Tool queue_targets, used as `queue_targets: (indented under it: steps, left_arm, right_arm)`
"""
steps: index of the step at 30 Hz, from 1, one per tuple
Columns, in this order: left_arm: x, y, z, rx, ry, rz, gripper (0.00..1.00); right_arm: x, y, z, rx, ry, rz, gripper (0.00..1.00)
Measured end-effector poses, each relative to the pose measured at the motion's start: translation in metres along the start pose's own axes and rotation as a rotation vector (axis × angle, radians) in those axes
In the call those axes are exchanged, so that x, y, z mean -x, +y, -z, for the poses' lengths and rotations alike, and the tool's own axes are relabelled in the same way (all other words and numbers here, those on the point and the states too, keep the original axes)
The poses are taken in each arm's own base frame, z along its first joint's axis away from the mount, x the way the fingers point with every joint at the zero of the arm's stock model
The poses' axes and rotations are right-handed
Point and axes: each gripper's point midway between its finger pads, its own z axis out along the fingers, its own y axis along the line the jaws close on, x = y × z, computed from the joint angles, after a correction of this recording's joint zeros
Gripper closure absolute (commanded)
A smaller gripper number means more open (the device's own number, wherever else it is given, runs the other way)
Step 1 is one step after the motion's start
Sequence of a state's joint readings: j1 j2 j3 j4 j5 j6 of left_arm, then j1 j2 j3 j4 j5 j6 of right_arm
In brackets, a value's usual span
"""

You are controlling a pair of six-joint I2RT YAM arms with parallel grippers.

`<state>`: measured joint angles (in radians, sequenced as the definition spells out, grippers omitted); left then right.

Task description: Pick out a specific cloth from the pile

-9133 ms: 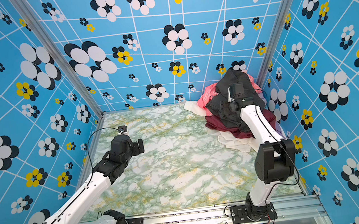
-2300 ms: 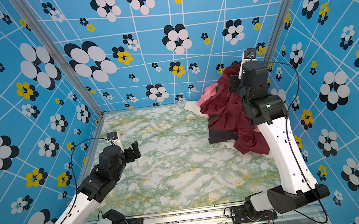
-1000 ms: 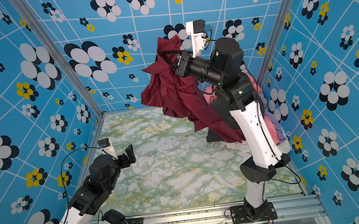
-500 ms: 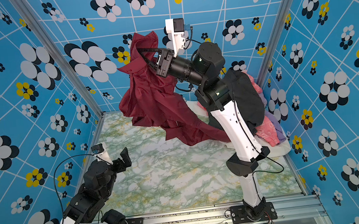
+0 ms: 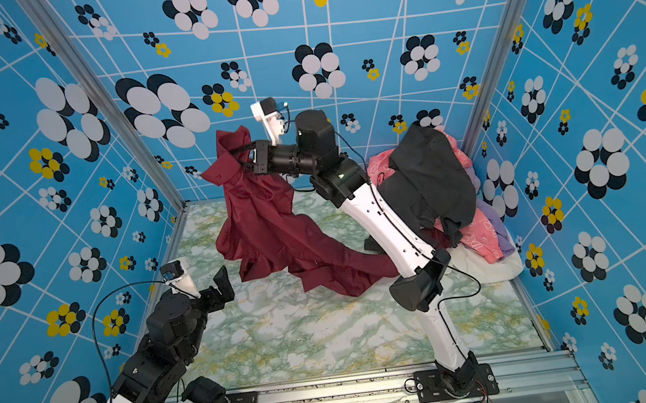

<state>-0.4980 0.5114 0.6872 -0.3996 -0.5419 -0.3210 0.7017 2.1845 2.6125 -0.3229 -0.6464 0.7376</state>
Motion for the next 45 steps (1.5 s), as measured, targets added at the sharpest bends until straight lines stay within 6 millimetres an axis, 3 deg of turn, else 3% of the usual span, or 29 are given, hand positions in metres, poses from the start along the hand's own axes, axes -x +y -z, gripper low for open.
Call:
queue_targets:
  steps: [4, 6, 9, 11, 12, 15, 18, 21, 24, 29, 31, 33, 36, 38, 41, 45]
  left_arm:
    - [0.001, 0.002, 0.001, 0.006, -0.005, -0.001, 0.01]
    - [0.000, 0.002, 0.001, 0.009, -0.002, -0.004, 0.00]
    - [-0.001, 0.003, 0.001, 0.012, 0.004, -0.009, 0.00]
    - [-0.002, 0.004, 0.001, 0.015, 0.006, -0.013, 0.00]
    - [-0.002, 0.004, 0.001, 0.016, 0.006, -0.013, 0.00]
    - [-0.002, 0.004, 0.001, 0.016, 0.006, -0.013, 0.00]
    - [-0.002, 0.003, 0.001, 0.016, 0.007, -0.013, 0.00]
    - [-0.003, 0.003, 0.001, 0.016, 0.008, -0.014, 0.00]
    - [-0.003, 0.003, 0.000, 0.015, 0.009, -0.014, 0.00]
    - [-0.004, 0.001, -0.001, 0.009, 0.015, -0.017, 0.00]
    - [-0.007, -0.001, -0.004, 0.005, 0.030, -0.024, 0.01]
    - [-0.010, -0.003, -0.007, 0.002, 0.043, -0.030, 0.01]
    - [-0.013, -0.006, -0.010, -0.007, 0.058, -0.037, 0.01]
    - [-0.013, -0.009, -0.012, -0.013, 0.059, -0.036, 0.01]
    - [-0.013, -0.011, -0.014, -0.020, 0.063, -0.037, 0.01]
    - [-0.015, -0.016, -0.018, -0.033, 0.071, -0.039, 0.01]
  right_arm:
    - [-0.088, -0.106, -0.022, -0.258, 0.217, -0.131, 0.98]
    - [-0.120, -0.141, -0.020, -0.363, 0.299, -0.162, 0.95]
    - [-0.153, -0.173, -0.004, -0.507, 0.402, -0.168, 0.90]
    - [-0.167, -0.185, 0.010, -0.592, 0.458, -0.147, 0.74]
    - [-0.172, -0.190, 0.017, -0.628, 0.485, -0.132, 0.60]
    - [-0.195, -0.204, 0.033, -0.707, 0.568, -0.113, 0.32]
    - [-0.219, -0.217, 0.051, -0.774, 0.645, -0.112, 0.14]
    - [-0.226, -0.218, 0.071, -0.832, 0.673, -0.093, 0.02]
    - [-0.206, -0.198, 0.089, -0.858, 0.621, -0.046, 0.01]
    - [-0.149, -0.142, 0.135, -0.861, 0.422, 0.038, 0.02]
    - [-0.134, -0.136, 0.167, -0.894, 0.343, 0.022, 0.09]
    - [-0.131, -0.148, 0.203, -0.959, 0.281, -0.023, 0.18]
    - [-0.155, -0.187, 0.262, -1.119, 0.259, -0.143, 0.21]
    - [-0.187, -0.212, 0.293, -1.221, 0.286, -0.230, 0.21]
    - [-0.229, -0.233, 0.326, -1.325, 0.336, -0.330, 0.17]
    - [-0.245, -0.242, 0.350, -1.410, 0.342, -0.368, 0.15]
